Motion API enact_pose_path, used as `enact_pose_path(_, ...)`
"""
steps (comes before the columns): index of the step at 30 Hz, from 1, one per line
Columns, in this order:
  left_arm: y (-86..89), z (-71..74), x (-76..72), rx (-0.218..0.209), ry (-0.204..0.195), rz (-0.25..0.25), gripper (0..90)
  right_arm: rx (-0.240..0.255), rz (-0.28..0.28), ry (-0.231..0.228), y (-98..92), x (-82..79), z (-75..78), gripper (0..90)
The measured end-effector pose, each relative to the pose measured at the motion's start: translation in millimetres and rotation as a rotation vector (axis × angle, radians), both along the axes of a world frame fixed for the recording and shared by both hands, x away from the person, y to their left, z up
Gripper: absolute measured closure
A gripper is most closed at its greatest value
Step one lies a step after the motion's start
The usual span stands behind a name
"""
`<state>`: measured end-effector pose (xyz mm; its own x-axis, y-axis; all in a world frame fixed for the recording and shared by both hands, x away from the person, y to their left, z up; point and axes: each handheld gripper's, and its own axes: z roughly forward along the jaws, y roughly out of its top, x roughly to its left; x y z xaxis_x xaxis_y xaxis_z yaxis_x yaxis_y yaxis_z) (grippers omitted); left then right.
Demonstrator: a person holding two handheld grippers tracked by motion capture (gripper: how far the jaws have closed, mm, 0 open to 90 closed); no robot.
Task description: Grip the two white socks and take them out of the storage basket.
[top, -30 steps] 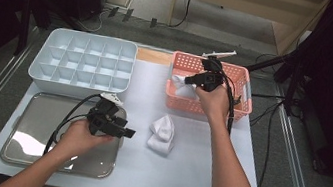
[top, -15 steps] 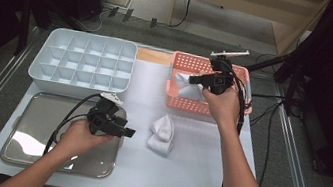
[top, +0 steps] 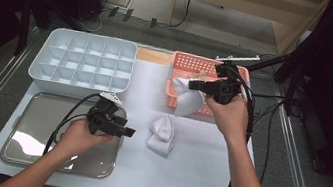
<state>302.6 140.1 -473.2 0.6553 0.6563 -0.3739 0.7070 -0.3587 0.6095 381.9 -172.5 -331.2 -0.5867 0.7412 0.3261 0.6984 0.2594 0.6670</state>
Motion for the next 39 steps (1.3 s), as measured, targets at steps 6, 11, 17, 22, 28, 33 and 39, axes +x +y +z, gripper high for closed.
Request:
enact_pose_path(6,-0.9,0.7,-0.4,-0.004,-0.004,0.002,42.0,-0.013,0.021,-0.01,-3.4,-22.9,-7.5,83.4)
enact_pose_path(11,-2.4,1.9,-1.1,-0.007,-0.011,0.0,42.0,-0.022,0.019,0.0,-8.1,-35.2,-25.3,83.3)
enact_pose_path(17,-6.0,4.9,-1.4,-0.006,-0.019,-0.008,42.1,-0.035,0.015,0.003,-13.5,-47.9,-42.9,83.2)
enact_pose_path(22,-11.4,9.1,-1.1,0.006,-0.022,-0.025,42.1,-0.044,0.011,0.002,-17.4,-57.1,-49.3,83.1)
enact_pose_path(28,-20.2,17.9,2.1,0.009,-0.029,-0.049,42.0,-0.041,0.012,0.002,-21.2,-66.7,-58.5,82.7)
enact_pose_path(33,-25.5,25.2,8.0,-0.004,-0.036,-0.047,42.0,-0.024,0.031,0.023,-14.4,-69.0,-73.0,82.6)
enact_pose_path(39,-24.3,21.1,12.2,-0.003,-0.042,-0.038,42.1,-0.046,0.074,0.012,3.4,-71.7,-96.2,82.4)
